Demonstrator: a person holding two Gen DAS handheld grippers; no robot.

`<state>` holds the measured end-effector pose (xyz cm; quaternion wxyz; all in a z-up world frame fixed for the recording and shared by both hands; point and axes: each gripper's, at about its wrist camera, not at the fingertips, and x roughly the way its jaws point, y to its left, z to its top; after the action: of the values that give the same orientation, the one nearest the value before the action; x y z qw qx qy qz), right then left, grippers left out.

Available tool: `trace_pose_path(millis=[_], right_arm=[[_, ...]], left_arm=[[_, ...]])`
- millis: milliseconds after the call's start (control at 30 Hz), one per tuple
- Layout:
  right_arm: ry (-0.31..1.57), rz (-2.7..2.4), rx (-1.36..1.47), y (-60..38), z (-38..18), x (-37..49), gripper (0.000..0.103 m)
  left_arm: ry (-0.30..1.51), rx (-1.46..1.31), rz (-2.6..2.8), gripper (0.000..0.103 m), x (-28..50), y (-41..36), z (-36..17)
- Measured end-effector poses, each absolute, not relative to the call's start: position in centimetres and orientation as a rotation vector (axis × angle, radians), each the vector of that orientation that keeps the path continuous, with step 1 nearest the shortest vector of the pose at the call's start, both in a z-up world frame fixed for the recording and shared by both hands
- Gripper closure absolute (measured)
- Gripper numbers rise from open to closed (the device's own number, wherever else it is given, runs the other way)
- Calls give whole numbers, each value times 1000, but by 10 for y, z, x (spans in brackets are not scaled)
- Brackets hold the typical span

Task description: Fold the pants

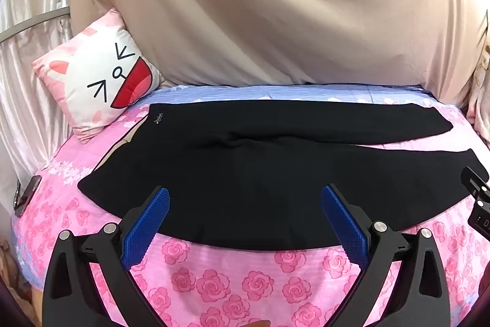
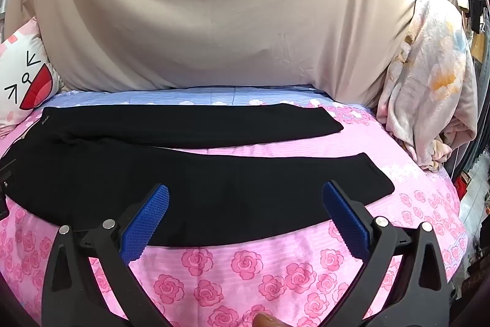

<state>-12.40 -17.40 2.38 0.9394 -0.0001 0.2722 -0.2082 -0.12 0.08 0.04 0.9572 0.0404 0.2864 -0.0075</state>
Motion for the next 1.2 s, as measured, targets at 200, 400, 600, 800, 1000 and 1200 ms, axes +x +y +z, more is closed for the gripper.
trace_pose_path(millis=[200, 400, 600, 800, 1000, 1200], right_arm=[[557, -427, -1, -177, 23, -124, 5], [555, -426, -7, -175, 25, -125, 5], [555, -424, -5, -174, 31, -122, 5], [547, -423, 0, -171, 32, -123, 5], [527, -418, 13, -176, 40, -123, 5], [515, -413, 21, -179, 44, -120, 5]], left_arm=[[595, 109, -16, 6, 0, -2, 0], [616, 96, -34, 6, 4, -8, -6], [608, 119, -33, 5, -3, -10, -1], [646, 170, -29, 5, -3, -22, -2], [589, 151, -65, 6, -6, -21, 2], [514, 101, -53, 6, -11, -17, 9]])
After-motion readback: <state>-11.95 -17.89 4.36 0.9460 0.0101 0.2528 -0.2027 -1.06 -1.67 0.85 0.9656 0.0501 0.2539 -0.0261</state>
